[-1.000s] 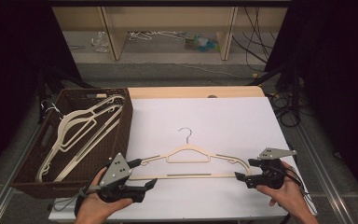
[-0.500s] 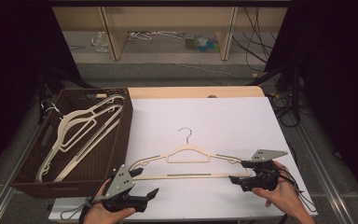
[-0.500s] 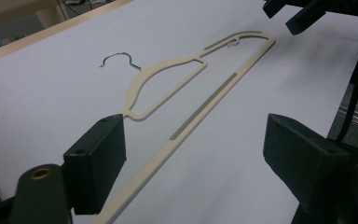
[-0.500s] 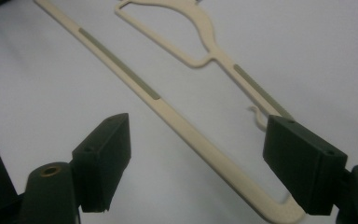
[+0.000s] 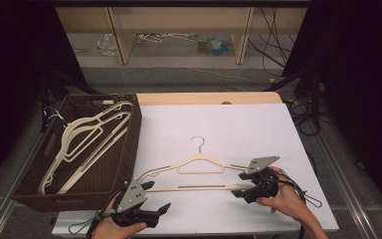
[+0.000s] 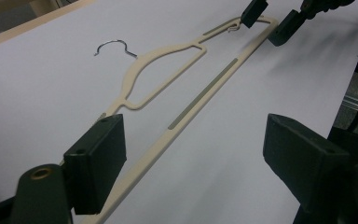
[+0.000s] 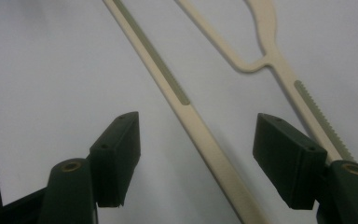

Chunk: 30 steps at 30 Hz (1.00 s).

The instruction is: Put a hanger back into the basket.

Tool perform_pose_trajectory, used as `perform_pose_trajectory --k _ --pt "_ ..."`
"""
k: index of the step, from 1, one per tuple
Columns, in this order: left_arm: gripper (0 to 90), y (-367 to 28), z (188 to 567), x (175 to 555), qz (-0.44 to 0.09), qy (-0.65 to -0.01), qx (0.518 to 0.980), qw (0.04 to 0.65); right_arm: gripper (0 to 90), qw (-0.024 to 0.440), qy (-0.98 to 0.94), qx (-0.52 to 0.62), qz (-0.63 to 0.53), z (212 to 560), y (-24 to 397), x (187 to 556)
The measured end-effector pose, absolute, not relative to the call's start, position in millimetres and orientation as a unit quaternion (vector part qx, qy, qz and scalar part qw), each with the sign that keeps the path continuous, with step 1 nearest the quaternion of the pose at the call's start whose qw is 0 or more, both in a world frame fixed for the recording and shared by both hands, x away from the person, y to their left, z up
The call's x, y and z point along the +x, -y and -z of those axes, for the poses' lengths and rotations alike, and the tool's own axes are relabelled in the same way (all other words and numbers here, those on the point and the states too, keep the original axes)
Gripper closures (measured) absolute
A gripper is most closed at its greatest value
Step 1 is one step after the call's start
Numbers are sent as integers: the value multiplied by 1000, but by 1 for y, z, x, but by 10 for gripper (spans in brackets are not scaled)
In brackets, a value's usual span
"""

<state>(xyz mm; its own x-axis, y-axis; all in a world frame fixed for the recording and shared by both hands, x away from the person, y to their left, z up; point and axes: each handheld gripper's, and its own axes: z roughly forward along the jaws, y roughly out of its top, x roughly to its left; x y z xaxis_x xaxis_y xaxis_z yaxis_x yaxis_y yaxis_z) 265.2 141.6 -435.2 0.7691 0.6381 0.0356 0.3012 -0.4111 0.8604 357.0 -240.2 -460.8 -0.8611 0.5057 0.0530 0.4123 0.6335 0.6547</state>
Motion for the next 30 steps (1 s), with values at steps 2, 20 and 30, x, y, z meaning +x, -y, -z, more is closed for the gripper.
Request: perform_pose_trajectory --k 2,20,30 --pt "216 -141 435 265 -182 -286 821 459 349 62 -907 253 -332 463 238 359" --pt "221 -141 435 265 -181 -283 824 456 383 104 -908 267 -305 458 236 385" --pt "221 -142 436 266 -181 -282 826 454 385 109 -911 281 -280 468 237 413"
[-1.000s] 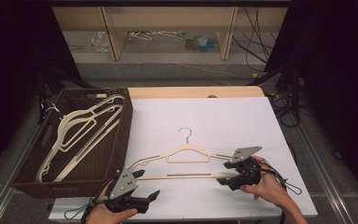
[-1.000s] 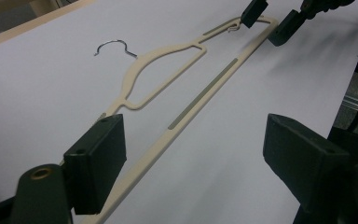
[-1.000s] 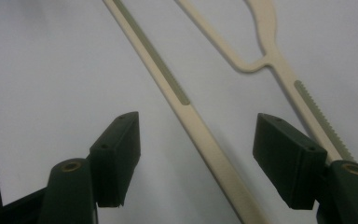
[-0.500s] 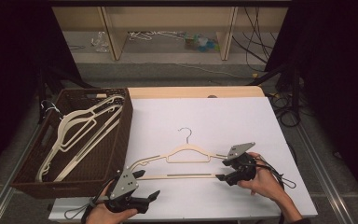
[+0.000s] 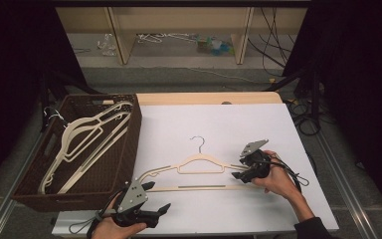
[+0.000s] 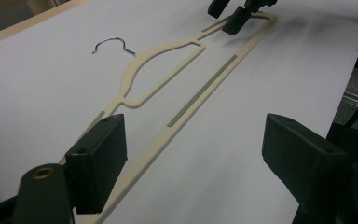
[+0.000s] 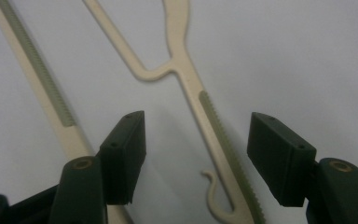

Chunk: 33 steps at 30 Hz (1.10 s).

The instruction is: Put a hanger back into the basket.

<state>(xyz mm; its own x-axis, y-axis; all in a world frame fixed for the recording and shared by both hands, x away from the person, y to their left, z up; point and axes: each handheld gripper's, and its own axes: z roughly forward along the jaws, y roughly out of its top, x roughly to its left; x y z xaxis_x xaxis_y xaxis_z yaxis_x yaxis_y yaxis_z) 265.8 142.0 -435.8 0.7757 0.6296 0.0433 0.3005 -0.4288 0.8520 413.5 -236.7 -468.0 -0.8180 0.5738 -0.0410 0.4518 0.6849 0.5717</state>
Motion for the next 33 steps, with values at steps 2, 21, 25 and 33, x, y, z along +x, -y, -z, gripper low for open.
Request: perform_pose_trajectory --k 2,21,25,33 --pt "221 -142 436 266 -178 -283 826 454 399 103 -912 283 -278 470 238 418" --pt "223 -142 437 266 -177 -285 824 457 706 67 -947 200 -242 467 243 412" --pt "224 -142 436 266 -181 -277 830 448 712 70 -949 204 -229 466 240 411" --pt "225 -142 437 266 -182 -277 833 444 794 65 -954 196 -218 465 236 409"
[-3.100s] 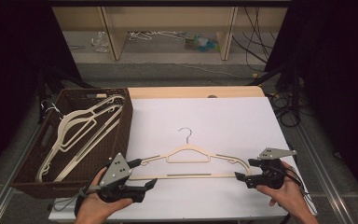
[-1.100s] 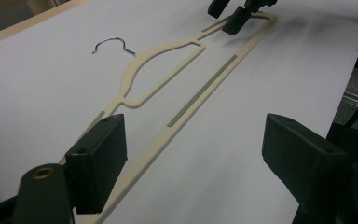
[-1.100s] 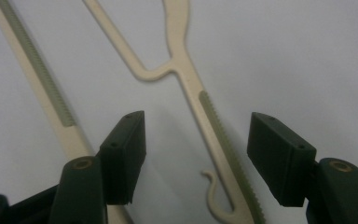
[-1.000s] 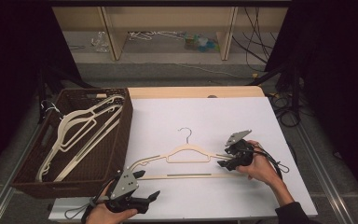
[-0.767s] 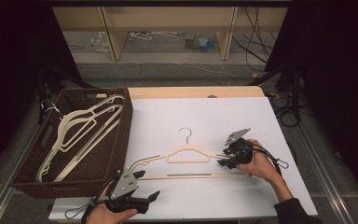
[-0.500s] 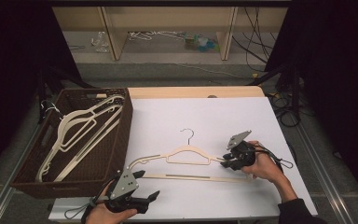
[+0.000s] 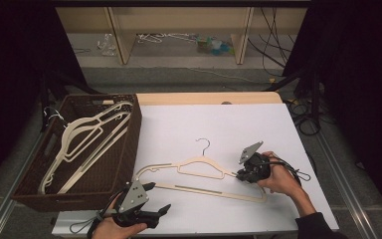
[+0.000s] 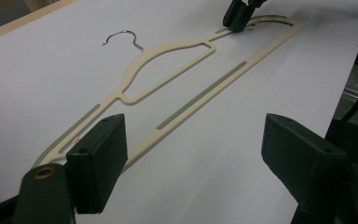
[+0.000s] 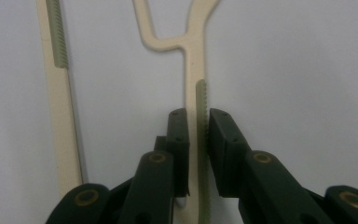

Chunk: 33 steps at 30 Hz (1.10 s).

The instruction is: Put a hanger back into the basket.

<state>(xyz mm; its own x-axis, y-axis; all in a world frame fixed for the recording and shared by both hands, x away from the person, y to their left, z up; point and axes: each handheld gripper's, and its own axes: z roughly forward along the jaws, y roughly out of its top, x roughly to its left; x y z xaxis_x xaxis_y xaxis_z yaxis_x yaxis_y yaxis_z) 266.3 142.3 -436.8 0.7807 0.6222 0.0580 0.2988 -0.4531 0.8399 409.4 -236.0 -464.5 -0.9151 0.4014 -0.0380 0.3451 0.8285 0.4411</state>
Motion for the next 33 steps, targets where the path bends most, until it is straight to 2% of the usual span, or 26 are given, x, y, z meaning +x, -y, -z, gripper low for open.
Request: perform_pose_trajectory --k 22,30,33 --pt "229 -135 436 274 -184 -277 831 446 796 64 -955 183 -222 448 245 398" --pt "237 -105 439 323 -168 -274 844 429 795 64 -956 181 -223 442 245 395" --pt "247 -90 446 348 -152 -298 839 429 796 64 -956 180 -224 441 245 394"
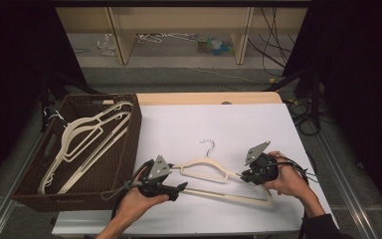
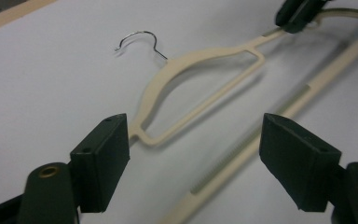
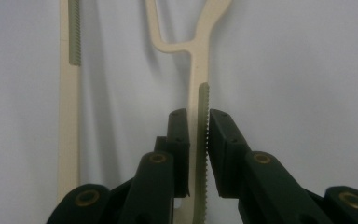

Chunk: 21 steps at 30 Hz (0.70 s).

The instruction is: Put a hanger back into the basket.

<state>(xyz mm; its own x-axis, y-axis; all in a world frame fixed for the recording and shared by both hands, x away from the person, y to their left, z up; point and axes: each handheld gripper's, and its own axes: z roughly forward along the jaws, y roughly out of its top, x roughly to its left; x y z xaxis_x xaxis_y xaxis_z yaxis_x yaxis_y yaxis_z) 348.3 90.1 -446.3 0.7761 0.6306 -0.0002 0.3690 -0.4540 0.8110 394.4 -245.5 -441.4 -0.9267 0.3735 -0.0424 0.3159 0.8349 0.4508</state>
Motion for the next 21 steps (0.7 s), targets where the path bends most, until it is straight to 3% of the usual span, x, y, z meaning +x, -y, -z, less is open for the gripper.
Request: perform_pose_trajectory --k 5,21 --pt "283 -73 456 378 -152 -316 843 408 795 66 -955 180 -229 438 247 392" --pt "375 -42 480 419 -146 -310 871 353 795 69 -953 175 -236 431 247 388"
